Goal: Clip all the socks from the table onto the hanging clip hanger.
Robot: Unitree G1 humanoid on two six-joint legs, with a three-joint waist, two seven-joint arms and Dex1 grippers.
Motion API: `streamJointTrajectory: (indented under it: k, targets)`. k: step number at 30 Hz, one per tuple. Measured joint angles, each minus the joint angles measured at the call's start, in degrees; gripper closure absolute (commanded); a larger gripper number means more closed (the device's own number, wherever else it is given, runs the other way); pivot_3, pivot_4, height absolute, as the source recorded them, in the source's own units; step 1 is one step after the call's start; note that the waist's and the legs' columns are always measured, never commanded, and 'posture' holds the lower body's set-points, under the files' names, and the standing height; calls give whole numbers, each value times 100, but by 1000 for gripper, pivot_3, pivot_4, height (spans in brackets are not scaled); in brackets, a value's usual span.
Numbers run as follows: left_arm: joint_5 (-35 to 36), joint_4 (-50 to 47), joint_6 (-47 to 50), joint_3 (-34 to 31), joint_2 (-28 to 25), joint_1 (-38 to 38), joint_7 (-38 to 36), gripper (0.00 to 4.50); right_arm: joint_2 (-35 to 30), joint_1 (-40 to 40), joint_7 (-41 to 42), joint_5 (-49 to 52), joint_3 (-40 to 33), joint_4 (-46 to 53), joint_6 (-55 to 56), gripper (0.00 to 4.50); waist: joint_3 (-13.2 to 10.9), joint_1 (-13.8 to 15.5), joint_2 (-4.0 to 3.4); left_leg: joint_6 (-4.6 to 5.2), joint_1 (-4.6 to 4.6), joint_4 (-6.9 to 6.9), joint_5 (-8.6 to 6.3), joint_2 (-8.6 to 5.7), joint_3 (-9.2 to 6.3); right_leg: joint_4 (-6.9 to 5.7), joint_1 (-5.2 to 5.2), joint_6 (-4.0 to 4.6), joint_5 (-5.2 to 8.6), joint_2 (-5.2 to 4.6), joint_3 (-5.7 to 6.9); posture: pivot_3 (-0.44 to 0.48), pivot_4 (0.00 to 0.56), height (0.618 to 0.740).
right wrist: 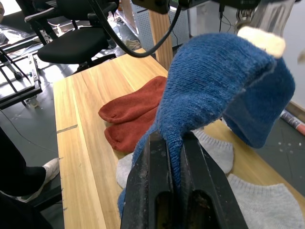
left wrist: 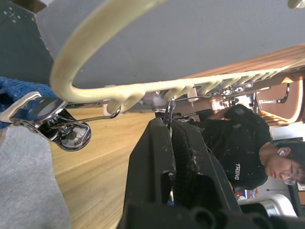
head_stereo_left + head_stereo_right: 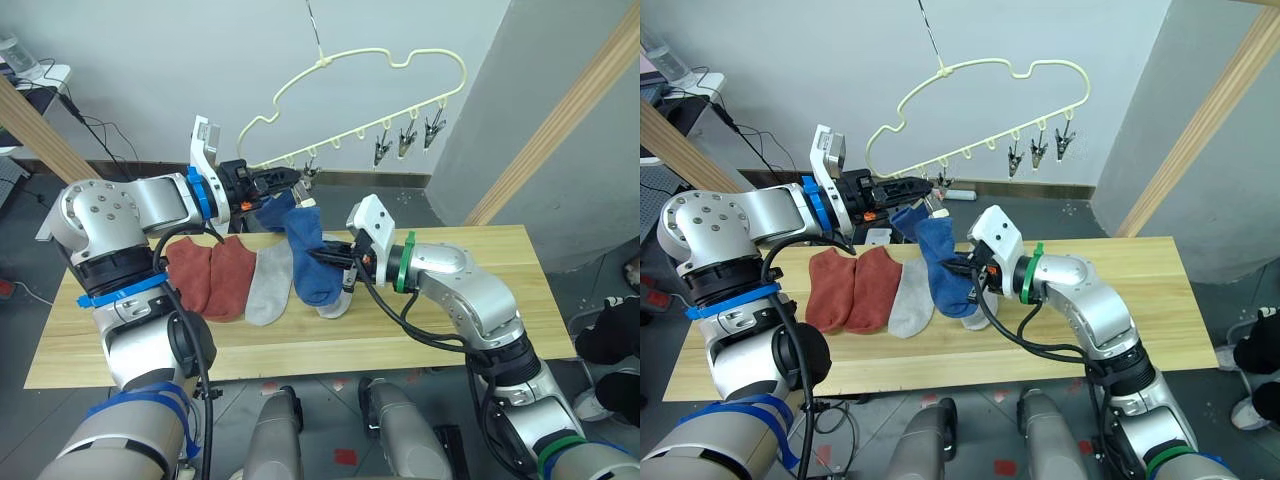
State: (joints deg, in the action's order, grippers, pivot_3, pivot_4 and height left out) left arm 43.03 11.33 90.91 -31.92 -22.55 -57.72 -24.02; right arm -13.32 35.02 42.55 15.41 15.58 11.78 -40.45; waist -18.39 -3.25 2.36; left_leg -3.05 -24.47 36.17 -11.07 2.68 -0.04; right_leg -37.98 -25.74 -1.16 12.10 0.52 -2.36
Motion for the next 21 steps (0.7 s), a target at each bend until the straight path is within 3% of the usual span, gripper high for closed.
streamJointTrajectory:
  k: [21]
  targets:
    - [113, -186, -25, 138, 4, 102, -68, 4500, 204, 281, -110, 574, -349, -310, -405, 4445, 0, 0, 0, 0, -11, 0, 0, 1, -3, -2, -12, 0, 0, 0, 3, -31, 299, 740]
